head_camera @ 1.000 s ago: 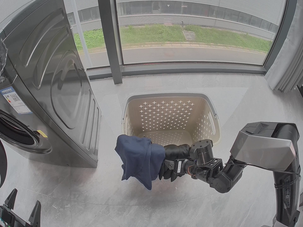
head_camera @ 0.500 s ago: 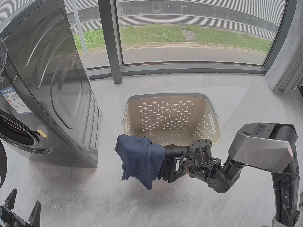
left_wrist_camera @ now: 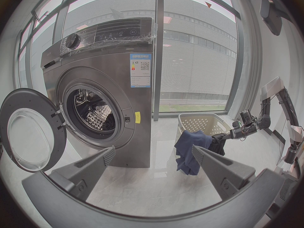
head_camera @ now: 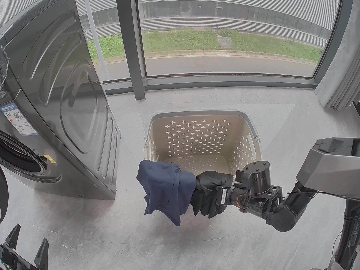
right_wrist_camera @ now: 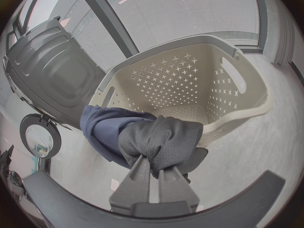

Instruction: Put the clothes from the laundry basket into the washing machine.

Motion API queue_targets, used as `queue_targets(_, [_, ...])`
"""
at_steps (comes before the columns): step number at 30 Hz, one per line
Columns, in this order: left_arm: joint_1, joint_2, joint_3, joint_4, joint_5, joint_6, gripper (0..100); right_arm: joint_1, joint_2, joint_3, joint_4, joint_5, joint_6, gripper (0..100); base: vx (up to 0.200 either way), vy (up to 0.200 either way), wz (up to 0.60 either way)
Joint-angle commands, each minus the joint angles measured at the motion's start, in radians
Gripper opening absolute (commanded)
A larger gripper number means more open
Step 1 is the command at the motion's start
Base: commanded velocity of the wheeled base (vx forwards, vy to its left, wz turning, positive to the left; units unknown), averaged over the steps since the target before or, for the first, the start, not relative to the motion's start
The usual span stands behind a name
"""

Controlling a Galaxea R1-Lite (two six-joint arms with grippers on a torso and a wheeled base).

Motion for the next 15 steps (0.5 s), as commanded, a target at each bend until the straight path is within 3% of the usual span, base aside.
queue_targets(1, [0.000,-0.013,0.016,0.000,0.000,0.000,100,0.002,-0.067,0.065,-0.003,-0.002,0.002,0,0.000,0.000,0.00])
queue_targets(6, [0.000,-0.013,0.016,0.000,0.000,0.000,100,0.014,0.001,0.065,-0.009,0.006,-0.001,0,0.000,0.000,0.00])
queue_targets(7, [0.000,-0.013,0.016,0.000,0.000,0.000,100,0.020,0.012,0.059,-0.018,0.006,-0.001,100,0.000,0.000,0.00])
queue_targets(15, [0.000,-0.013,0.016,0.000,0.000,-0.001,100,0.023,0.111,-0.018,-0.048,0.004,-0.024,100,0.000,0.000,0.00])
